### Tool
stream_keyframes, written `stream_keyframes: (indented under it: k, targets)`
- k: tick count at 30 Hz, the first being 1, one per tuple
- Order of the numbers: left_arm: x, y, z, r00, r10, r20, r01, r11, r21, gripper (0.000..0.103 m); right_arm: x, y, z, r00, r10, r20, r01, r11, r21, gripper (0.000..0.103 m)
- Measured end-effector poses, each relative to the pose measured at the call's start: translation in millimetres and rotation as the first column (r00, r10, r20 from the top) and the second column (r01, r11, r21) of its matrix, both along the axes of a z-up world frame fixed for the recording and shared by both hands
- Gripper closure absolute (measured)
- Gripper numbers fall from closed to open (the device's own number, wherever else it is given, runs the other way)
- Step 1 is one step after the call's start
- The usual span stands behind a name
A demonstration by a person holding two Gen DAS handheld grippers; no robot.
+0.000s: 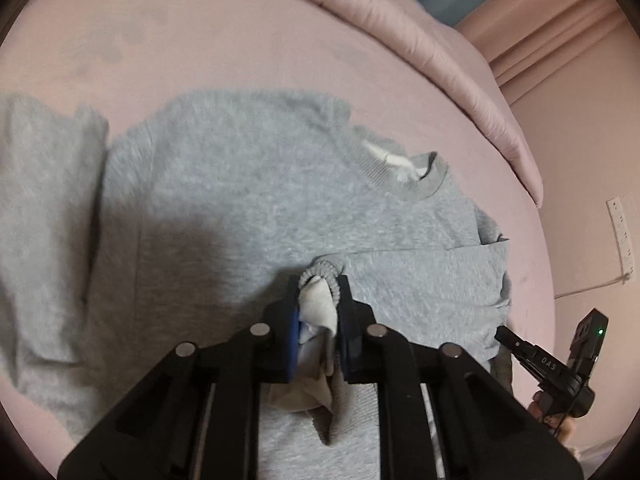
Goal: Fold small clothes
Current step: 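Lay the cuff flat on the shirt front and open the left tool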
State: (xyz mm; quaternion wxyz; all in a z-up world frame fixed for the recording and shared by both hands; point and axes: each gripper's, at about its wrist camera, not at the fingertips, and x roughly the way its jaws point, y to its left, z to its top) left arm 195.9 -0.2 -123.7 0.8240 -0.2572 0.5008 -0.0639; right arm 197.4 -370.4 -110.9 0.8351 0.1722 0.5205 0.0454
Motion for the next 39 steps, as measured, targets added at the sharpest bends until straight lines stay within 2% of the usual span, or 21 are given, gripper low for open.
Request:
stream_keyframes:
  k: [5, 8, 12, 17, 25, 29, 31, 32, 33, 34, 36, 38, 39]
  targets:
    - [-3, 2, 32, 0.993, 0.001, 0.119, -0.01, 0.997, 0.073, 0.088, -2, 4, 5, 1.0, 0.007, 0.016, -0.007, 1.0, -0.017, 0.097]
    - [2, 4, 23, 0.997, -0.004, 0.081, -0.005, 0.994, 0.108, 0.088, -2, 11, 0, 1.0, 0.02, 0.011, -0.02, 1.0, -0.008, 0.097]
    - [8, 0, -10, 1.0, -0.002, -0.014, 0.005, 0.986, 0.165, 0.084, -2, 16, -3, 1.0, 0.015, 0.012, -0.014, 0.999, -0.043, 0.096]
    - [3, 9, -19, 0.999, 0.046, -0.012, -0.045, 0.993, 0.105, 0.08, -2, 16, -3, 1.0, 0.018, 0.012, -0.017, 0.998, -0.056, 0.096]
    - [-8, 5, -13, 0.994, 0.107, -0.015, -0.104, 0.984, 0.148, 0.07, -3, 18, -3, 1.0, 0.017, 0.009, -0.017, 0.997, -0.078, 0.094]
    - [-16, 0, -1, 0.993, 0.109, -0.034, -0.099, 0.973, 0.208, 0.049, -2, 21, -3, 1.0, 0.028, 0.002, -0.027, 0.994, -0.102, 0.093]
    - [-27, 4, 9, 0.994, 0.11, -0.019, -0.104, 0.975, 0.195, 0.042, -1, 24, -2, 0.999, 0.038, -0.005, -0.038, 0.993, -0.116, 0.089]
    - [-33, 7, 12, 0.993, 0.113, -0.011, -0.11, 0.977, 0.183, 0.035, -1, 25, -2, 0.999, 0.04, -0.009, -0.041, 0.992, -0.121, 0.087]
    - [-42, 10, 18, 0.993, 0.12, -0.001, -0.118, 0.976, 0.182, 0.024, 0, 25, -1, 0.999, 0.044, -0.013, -0.045, 0.991, -0.127, 0.084]
    - [-51, 12, 22, 0.992, 0.127, 0.008, -0.126, 0.972, 0.199, 0.019, -1, 26, -1, 0.999, 0.045, -0.015, -0.046, 0.991, -0.128, 0.081]
    - [-76, 16, 36, 0.986, 0.154, 0.067, -0.166, 0.947, 0.274, 0.009, -2, 25, 1, 0.999, 0.037, -0.021, -0.04, 0.992, -0.118, 0.066]
    - [-93, 19, 44, 0.982, 0.165, 0.09, -0.185, 0.933, 0.309, 0.007, -5, 27, 5, 0.999, 0.038, -0.022, -0.041, 0.993, -0.111, 0.038]
    - [-102, 24, 49, 0.98, 0.176, 0.095, -0.197, 0.928, 0.316, 0.006, -7, 27, 8, 0.999, 0.036, -0.018, -0.038, 0.992, -0.12, 0.033]
